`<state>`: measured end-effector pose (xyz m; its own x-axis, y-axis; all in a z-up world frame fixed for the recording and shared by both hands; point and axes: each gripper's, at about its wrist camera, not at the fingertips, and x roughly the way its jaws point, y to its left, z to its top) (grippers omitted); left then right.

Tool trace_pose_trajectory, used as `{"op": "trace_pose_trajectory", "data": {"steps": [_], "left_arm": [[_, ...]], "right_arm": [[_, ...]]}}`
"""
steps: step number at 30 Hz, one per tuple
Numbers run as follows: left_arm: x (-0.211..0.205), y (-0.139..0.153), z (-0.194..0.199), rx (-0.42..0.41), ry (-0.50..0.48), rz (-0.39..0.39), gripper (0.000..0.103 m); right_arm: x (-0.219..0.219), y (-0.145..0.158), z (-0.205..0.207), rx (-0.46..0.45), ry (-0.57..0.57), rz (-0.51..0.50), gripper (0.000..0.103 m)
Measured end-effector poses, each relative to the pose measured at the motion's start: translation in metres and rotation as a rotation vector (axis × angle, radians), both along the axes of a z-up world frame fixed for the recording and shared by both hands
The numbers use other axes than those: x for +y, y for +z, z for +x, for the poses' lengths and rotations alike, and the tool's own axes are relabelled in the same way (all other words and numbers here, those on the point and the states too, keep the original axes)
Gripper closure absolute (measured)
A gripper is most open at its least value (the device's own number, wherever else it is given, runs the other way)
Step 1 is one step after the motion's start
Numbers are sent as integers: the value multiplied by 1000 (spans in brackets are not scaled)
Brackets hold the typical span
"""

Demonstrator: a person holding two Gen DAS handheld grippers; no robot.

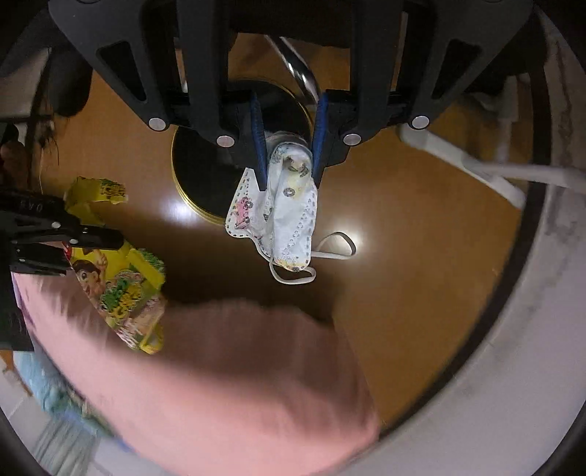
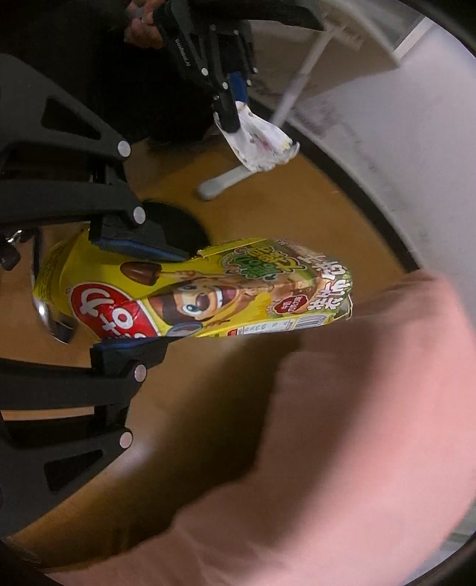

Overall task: Collect trash
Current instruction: 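Carry the snack bag and mask to the bin and release both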

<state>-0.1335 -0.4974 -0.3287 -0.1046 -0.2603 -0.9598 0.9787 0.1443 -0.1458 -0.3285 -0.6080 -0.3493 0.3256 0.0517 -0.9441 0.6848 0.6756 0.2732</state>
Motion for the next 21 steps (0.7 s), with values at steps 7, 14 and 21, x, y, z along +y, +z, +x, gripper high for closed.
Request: {"op": "trace_pose_trajectory", "data": {"steps": [7, 14, 21], "left_arm": [[-1, -77, -33, 43, -109, 185, 81], [-1, -104, -41, 75, -122, 235, 81], [0, -103, -46, 95, -127, 250, 80]], "right_arm": [[33, -95, -2, 137, 44, 189, 68], [47, -117, -6, 159, 40, 249, 68], [39, -120, -12, 153, 46, 259, 63]]}}
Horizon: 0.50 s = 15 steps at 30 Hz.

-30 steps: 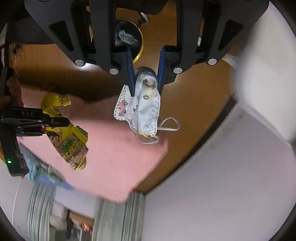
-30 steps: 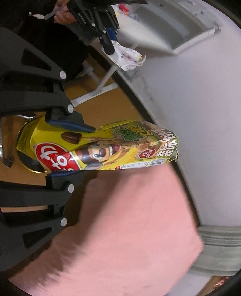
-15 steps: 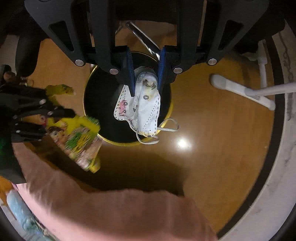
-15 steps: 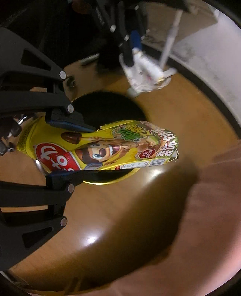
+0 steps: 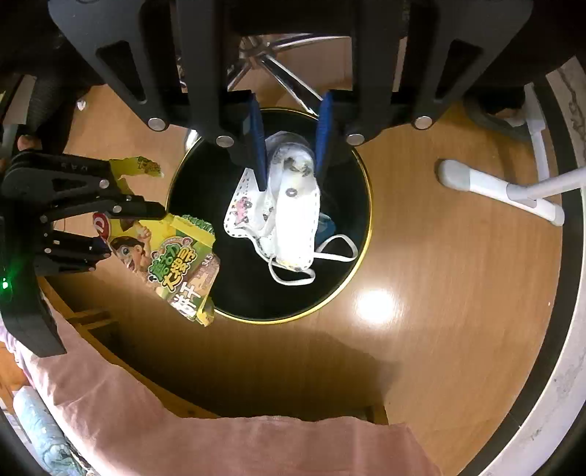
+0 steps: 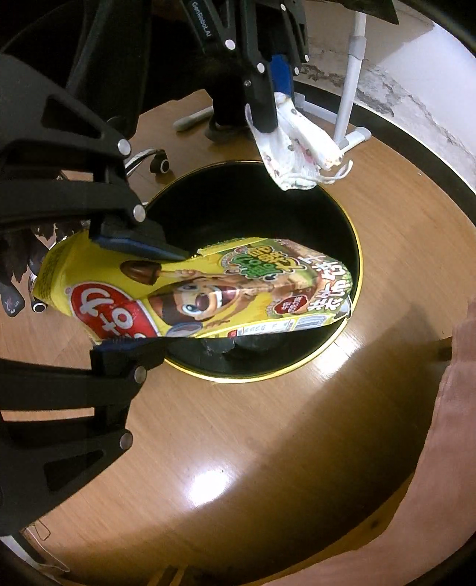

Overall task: Collect trash
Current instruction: 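Carry the snack bag and mask to the bin and release both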

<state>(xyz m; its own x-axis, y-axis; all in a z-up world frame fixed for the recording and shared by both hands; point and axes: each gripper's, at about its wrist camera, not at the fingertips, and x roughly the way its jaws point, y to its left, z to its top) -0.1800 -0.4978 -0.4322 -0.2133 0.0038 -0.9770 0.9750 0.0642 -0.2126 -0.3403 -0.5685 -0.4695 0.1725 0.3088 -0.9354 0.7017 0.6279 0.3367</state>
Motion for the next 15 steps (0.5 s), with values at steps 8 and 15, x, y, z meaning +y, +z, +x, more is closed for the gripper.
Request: {"op": "trace_pose_trajectory", "data": {"steps": [8, 15], "left_arm": [[2, 10, 2, -17, 13, -23, 37], [2, 15, 5, -20, 25, -36, 37]], "right_arm": [[-5, 6, -1, -25, 5, -1, 46], [-2, 9, 0, -35, 12, -12, 42]]}}
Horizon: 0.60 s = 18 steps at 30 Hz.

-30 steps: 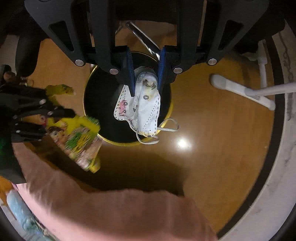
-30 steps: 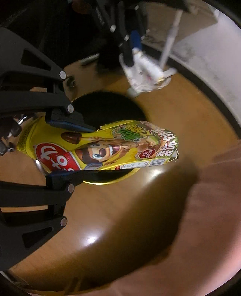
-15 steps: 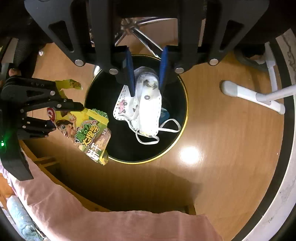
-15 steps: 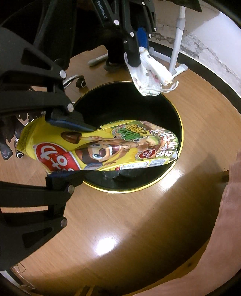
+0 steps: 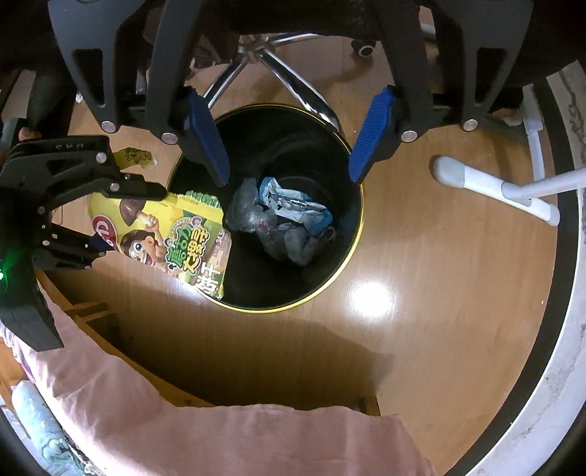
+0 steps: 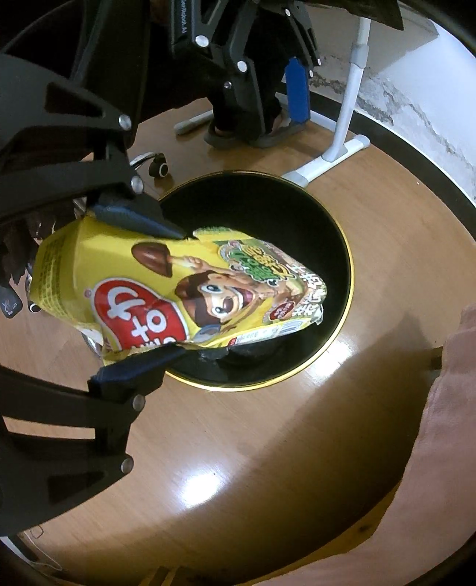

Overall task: Collect trash
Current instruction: 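Carry the snack bag and mask to the bin and release both, then grasp the red lid with the right tool while the left tool grasps the blue-trimmed cloth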

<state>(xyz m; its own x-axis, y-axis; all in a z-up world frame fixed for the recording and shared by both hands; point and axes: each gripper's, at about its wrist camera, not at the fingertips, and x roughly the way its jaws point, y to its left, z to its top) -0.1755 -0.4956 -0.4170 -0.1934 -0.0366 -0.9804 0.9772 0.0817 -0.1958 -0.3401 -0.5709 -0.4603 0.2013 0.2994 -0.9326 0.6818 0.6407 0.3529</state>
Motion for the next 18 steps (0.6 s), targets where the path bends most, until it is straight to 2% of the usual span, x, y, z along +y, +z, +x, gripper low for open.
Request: {"op": "trace_pose_trajectory", "data": {"steps": [3, 8, 12, 15, 18], "left_arm": [[0, 3, 2, -1, 10, -7, 36], [-1, 15, 8, -13, 32, -45, 23], [-6, 46, 18, -72, 59, -120, 16], [-11, 88, 26, -141, 50, -216, 16], [-13, 146, 31, -207, 44, -330, 14]], "right_arm": [[1, 2, 0, -4, 3, -4, 38], [-1, 11, -1, -16, -1, -33, 26], [-15, 32, -4, -13, -8, -119, 26], [-39, 73, -13, -16, -50, -259, 26], [-66, 136, -15, -62, -98, -414, 26]]}}
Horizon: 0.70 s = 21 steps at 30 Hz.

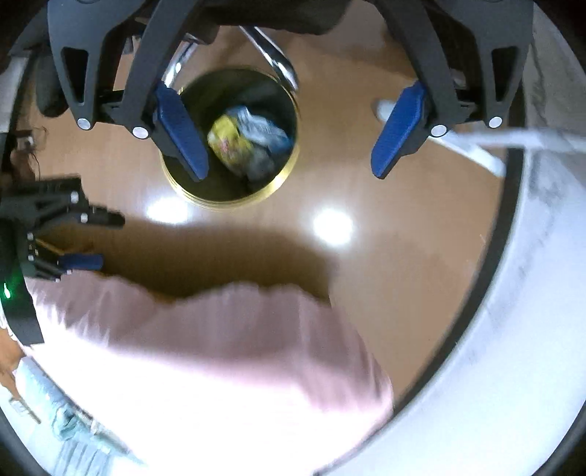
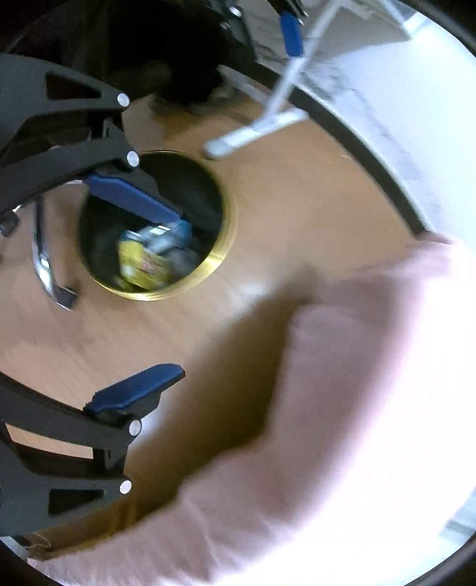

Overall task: Collect trash
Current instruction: 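Grasp the red lid with the right tool while the left tool grasps the blue-trimmed cloth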

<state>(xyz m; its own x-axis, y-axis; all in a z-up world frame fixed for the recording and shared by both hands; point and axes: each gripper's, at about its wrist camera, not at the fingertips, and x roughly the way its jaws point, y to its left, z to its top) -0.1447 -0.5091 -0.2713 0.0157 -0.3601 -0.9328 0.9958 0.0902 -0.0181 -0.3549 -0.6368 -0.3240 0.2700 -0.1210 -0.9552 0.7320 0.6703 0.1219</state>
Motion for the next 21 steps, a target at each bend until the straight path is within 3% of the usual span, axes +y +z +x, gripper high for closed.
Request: {"op": "trace_pose_trajectory", "data": {"steps": [3, 8, 12, 16, 21], "left_arm": [[8, 65, 2, -65, -2, -128, 12], [60, 171, 19, -133, 61, -333, 8], [142, 233, 72, -177, 279, -438, 7], [234, 257, 136, -256, 534, -450, 7], [373, 262, 210, -354, 870, -391, 7]], "right_arm": [[-10, 59, 8, -79, -14, -88, 26], [15, 167, 66, -250, 76, -220, 22], [71, 221, 145, -371, 215, -236, 22], [151, 256, 245, -479, 448, -201, 22], [266, 279, 347, -545, 722, -130, 22]]}}
